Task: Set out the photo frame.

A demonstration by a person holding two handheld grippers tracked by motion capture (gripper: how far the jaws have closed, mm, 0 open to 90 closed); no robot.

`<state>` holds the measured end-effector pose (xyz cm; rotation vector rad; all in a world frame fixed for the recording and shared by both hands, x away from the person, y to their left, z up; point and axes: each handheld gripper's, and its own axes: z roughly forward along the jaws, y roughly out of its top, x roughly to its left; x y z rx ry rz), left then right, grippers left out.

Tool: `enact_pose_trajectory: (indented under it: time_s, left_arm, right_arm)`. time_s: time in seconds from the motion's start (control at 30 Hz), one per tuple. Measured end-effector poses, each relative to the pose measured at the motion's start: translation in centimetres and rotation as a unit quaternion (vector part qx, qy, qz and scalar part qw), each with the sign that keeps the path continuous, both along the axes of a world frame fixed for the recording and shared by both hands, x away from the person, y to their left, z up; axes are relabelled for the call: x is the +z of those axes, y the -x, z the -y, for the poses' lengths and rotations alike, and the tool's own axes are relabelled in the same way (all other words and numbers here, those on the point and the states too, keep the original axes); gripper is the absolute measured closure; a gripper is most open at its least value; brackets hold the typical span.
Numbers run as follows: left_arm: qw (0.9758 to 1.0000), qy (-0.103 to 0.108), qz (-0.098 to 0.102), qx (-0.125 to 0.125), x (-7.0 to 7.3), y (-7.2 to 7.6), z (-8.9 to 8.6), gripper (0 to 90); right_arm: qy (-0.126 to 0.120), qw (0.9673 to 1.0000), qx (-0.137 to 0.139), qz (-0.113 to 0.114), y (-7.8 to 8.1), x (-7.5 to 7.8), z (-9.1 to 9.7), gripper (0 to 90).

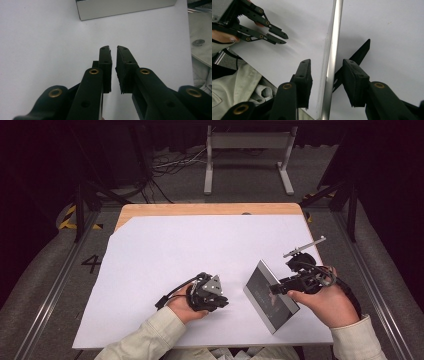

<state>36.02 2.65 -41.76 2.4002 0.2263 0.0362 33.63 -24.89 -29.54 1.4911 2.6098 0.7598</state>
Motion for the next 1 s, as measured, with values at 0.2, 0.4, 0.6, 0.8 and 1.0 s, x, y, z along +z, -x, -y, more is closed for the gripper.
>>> enact_pose_trajectory:
  time_s: [0.2, 0.4, 0.6, 0.8, 1.0]
  left_arm:
    - [1.0000, 0.001, -0.001, 0.000, 0.0, 0.0, 0.0, 82.6]
    - [1.0000, 0.000, -0.001, 0.001, 0.0, 0.0, 0.0, 82.5]
    - [1.0000, 0.001, -0.001, 0.000, 0.0, 0.0, 0.0, 82.4]
    - [1.0000, 0.002, -0.001, 0.000, 0.0, -0.1, 0.0, 82.1]
    - [1.0000, 0.002, -0.002, 0.000, 0.0, -0.1, 0.0, 81.9]
  right_arm:
    - [0.005, 1.0000, 0.000, -0.004, -0.2, -0.4, -0.1, 60.1]
    - [0.014, 0.9999, 0.002, -0.008, -0.3, -0.9, -0.2, 63.7]
    - [0.018, 0.9998, 0.004, -0.010, -0.3, -1.1, -0.3, 66.3]
    - [0.026, 0.9996, 0.003, -0.013, -0.4, -1.1, -0.6, 73.0]
    - [0.033, 0.9994, 0.000, -0.014, -0.3, -1.1, -0.7, 75.2]
